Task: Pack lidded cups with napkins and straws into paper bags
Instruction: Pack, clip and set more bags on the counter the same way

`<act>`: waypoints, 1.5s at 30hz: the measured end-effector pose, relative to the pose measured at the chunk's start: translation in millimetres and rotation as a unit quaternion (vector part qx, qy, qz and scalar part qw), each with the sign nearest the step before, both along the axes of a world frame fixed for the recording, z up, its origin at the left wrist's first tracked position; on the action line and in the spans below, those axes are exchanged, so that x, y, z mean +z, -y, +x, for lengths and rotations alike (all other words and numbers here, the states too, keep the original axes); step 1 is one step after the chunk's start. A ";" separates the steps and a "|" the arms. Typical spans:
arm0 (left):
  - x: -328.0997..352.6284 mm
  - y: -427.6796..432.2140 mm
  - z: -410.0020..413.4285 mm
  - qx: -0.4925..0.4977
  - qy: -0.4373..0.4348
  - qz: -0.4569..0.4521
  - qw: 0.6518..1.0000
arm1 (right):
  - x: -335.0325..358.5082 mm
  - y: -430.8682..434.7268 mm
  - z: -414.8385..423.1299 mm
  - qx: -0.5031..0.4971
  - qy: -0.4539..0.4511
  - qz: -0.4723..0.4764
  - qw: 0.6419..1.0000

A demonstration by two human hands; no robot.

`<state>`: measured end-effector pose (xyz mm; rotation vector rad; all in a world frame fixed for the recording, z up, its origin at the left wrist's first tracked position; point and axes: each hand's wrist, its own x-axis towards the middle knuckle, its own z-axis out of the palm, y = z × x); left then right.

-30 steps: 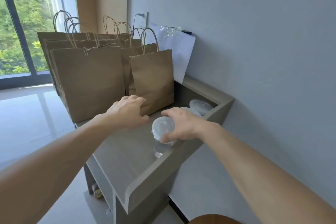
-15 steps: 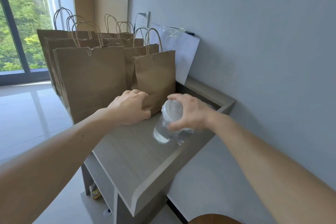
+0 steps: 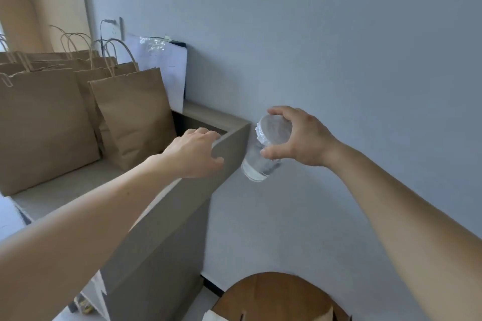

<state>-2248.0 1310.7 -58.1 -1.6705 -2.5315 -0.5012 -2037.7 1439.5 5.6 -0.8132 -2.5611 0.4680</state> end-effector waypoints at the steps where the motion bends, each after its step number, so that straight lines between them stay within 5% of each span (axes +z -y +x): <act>1: -3.1 -9.8 17.8 -0.009 -0.008 -0.008 1.000 | -6.7 -4.3 19.8 -0.016 0.004 -0.004 1.000; 15: -164.7 -95.3 257.0 -0.170 0.054 -0.191 0.965 | -182.6 -52.4 248.3 -0.173 0.119 -0.141 0.968; 26: -273.5 -71.6 291.8 -0.162 0.110 -0.362 0.912 | -267.1 -55.3 268.6 -0.191 0.125 -0.217 0.949; 32: -306.4 -58.8 304.4 -0.212 0.210 -0.435 0.850 | -279.8 -50.9 256.7 -0.199 0.106 -0.236 0.945; 39: -318.8 -52.5 325.5 -0.116 0.228 -0.398 0.881 | -293.8 -34.9 255.8 -0.227 0.108 -0.255 0.934; 45: -331.5 -45.9 322.1 -0.021 0.363 -0.390 0.846 | -297.6 -28.6 275.8 -0.221 0.117 -0.245 0.937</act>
